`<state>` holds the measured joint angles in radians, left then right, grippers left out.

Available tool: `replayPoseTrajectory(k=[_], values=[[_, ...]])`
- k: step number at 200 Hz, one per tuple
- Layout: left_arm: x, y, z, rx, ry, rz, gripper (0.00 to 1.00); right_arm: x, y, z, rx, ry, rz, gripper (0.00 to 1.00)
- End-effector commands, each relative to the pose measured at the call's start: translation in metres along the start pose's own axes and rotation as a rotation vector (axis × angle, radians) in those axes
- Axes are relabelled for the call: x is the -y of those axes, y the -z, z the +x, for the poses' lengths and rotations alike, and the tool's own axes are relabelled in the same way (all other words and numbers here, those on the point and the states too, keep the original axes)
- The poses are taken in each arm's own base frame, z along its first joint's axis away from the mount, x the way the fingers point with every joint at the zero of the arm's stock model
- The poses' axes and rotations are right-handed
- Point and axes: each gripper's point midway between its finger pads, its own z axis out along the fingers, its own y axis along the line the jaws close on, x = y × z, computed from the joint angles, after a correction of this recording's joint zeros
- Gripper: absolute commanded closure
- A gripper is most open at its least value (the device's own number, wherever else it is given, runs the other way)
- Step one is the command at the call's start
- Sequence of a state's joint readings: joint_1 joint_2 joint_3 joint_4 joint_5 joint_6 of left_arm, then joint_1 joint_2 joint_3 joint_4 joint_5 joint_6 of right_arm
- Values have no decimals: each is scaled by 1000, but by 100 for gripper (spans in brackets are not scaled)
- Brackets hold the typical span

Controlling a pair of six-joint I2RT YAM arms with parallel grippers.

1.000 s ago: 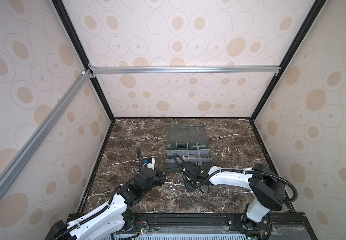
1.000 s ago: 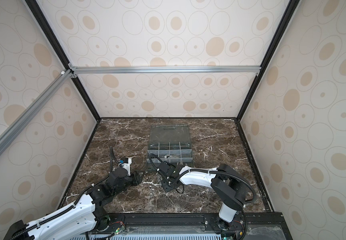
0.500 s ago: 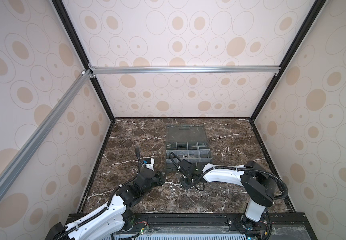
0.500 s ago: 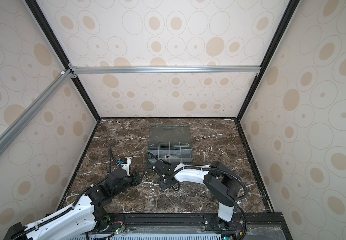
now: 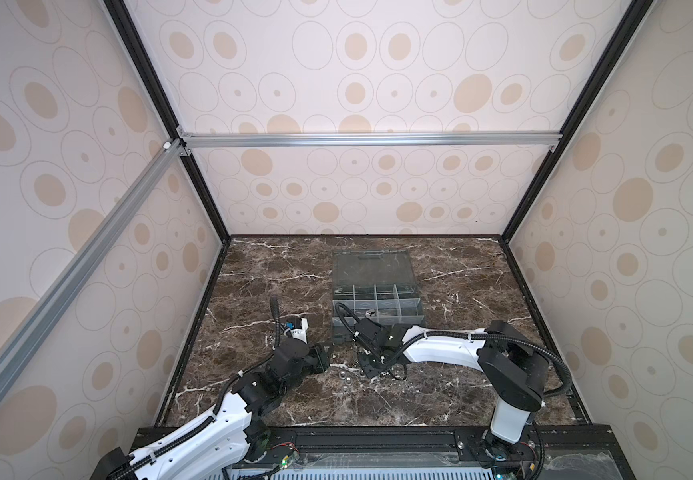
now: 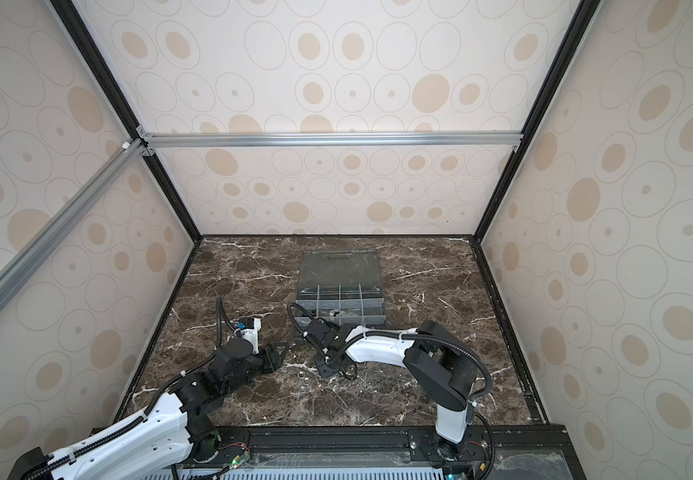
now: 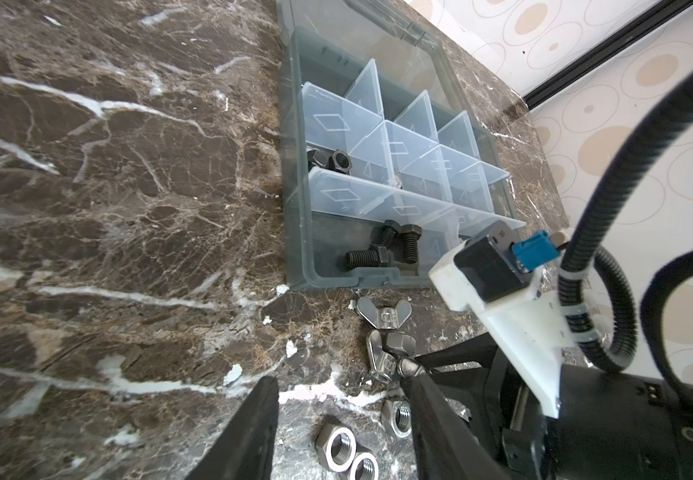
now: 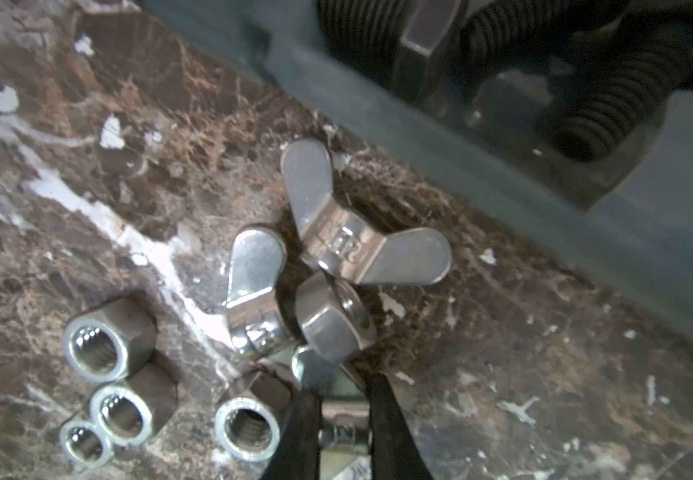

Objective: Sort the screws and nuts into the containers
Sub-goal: 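Close the right gripper on the wing nut and lift it, then carry the wing nut into the compartment with wing nuts and release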

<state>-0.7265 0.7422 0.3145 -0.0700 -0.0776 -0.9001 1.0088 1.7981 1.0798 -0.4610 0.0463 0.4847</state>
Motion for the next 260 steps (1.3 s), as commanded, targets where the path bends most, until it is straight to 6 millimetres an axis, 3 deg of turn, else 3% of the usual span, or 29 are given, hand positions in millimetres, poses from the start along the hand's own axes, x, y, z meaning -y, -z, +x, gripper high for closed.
replayPoseTrajectory(k=[1,35,64,97,134,163,189,260], values=[[-3,2,-2,11,14,-15,48,7,5,18,-32,1,21,83],[-4,2,-1,13,18,-17,48,13,26,19,13,6,23,85],[-3,2,-1,13,22,-10,48,21,48,6,71,41,53,85],[-3,1,1,10,22,-2,48,34,72,-31,141,30,55,85],[-1,0,5,0,30,19,48,48,95,-89,230,22,60,85],[2,0,5,-9,31,31,49,58,90,-125,248,-1,57,85],[4,2,6,-6,43,43,50,65,76,-144,234,-19,60,85],[3,4,10,-16,47,47,50,70,41,-158,184,-59,51,83]])
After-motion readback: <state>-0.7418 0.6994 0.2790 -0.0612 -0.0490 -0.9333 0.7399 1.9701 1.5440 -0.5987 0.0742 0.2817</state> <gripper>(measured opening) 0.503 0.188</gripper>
